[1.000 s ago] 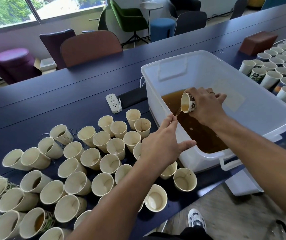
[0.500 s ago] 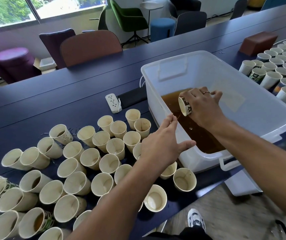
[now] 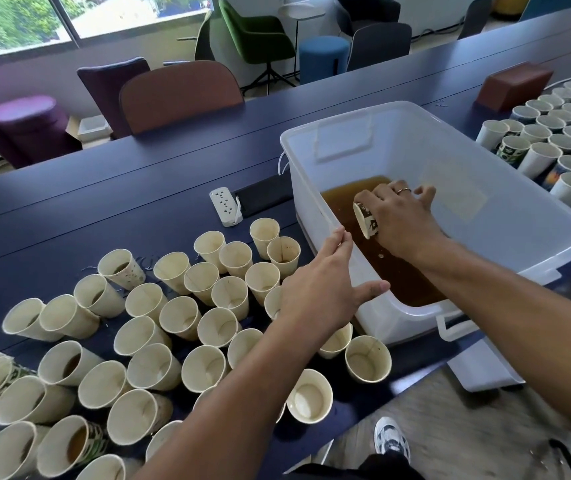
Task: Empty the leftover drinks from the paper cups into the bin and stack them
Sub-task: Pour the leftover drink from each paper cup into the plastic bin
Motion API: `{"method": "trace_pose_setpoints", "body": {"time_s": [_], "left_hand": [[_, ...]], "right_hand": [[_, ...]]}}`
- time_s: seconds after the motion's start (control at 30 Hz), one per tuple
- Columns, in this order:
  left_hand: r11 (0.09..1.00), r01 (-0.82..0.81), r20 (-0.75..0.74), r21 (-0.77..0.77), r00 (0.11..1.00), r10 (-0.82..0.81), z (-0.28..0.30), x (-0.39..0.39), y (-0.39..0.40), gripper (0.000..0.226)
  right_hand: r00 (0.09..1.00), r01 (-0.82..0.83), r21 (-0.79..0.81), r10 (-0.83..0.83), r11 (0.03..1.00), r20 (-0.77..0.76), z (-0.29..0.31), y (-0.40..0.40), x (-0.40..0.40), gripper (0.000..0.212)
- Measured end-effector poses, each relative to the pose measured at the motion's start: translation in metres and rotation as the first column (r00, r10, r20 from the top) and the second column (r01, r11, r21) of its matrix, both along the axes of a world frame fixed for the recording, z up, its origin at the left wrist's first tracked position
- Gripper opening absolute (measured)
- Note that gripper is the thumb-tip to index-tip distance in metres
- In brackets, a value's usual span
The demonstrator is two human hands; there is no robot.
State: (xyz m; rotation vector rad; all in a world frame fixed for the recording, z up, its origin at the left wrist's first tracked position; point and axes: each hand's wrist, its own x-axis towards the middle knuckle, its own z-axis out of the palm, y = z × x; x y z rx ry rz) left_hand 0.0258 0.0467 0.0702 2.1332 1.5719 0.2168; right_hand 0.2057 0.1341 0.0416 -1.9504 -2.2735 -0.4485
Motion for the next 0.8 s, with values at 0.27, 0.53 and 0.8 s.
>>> {"method": "trace_pose_setpoints", "body": {"time_s": [0.27,0.53,0.8], "left_hand": [[1.0,0.003,0.004,0.008,1.0,-0.003,-0.001,0.0,0.0,0.096],[1.0,-0.002,0.03,0.018,1.0,0.002,-0.001,0.0,0.0,0.096],[0.998,0.066,0.202,-0.013,0.977,-0.062,0.002,-0.012,0.011,0.085]], "right_hand": [[0.997,0.081,-0.229,-0.074,0.97,0.038,-0.002,-0.003,0.002,0.057],[0.98,0.105,-0.403,-0.164,0.909,-0.115,0.004,-0.002,0.003,0.069],[0.788,0.194,-0.203,-0.275,0.96,-0.551,0.05,-0.013,-0.014,0.08]]}}
